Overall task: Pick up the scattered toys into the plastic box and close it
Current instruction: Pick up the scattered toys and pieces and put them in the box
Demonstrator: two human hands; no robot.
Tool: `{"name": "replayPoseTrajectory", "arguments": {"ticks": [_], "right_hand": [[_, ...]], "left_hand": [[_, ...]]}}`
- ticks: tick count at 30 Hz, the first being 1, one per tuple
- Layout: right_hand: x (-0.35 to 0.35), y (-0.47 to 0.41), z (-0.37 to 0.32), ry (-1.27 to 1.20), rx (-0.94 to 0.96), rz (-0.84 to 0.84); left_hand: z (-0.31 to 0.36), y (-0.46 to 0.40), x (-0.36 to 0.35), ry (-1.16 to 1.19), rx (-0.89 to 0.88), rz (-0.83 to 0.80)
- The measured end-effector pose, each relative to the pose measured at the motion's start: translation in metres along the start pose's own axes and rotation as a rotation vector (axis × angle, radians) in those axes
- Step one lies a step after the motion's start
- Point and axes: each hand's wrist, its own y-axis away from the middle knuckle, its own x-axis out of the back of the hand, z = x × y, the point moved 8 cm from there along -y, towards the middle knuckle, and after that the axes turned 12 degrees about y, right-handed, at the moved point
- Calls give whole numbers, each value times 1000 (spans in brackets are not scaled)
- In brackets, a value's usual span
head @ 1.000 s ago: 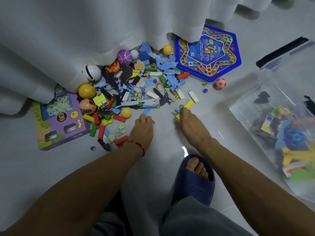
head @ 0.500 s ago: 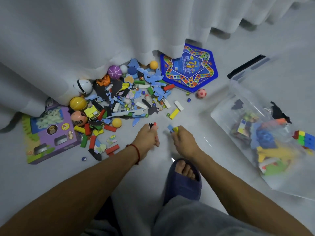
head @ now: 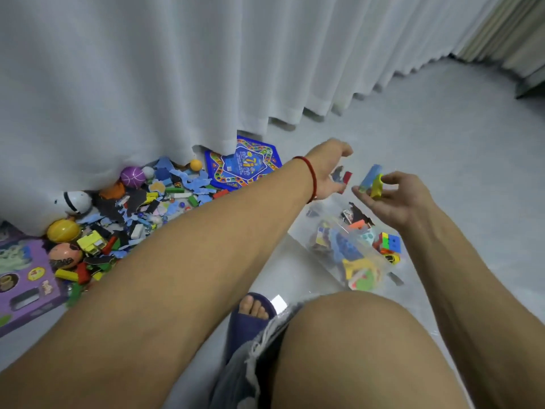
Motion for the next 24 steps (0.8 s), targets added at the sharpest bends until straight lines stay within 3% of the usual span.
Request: {"name": "replayPoseTrajectory", "arguments": {"ticks": [4, 6, 12, 14, 18, 24], "right_hand": [[15, 4, -2, 60, -12, 116], [8, 8, -1, 151, 41, 86], [-73, 33, 40, 563, 148, -193], [-111, 44, 67, 756, 186, -291], [-185, 63, 139, 1147, 295, -541], [-259, 88, 297, 2029, 777, -1021]], "left_hand": [[10, 11, -7, -239, -24, 18], [18, 24, 8, -391, -39, 41], [61, 88, 110, -1150, 36, 164], [77, 117, 153, -1295, 66, 214], [81, 179, 247, -1441, 164, 301], [19, 237, 387, -1447, 333, 405]]}}
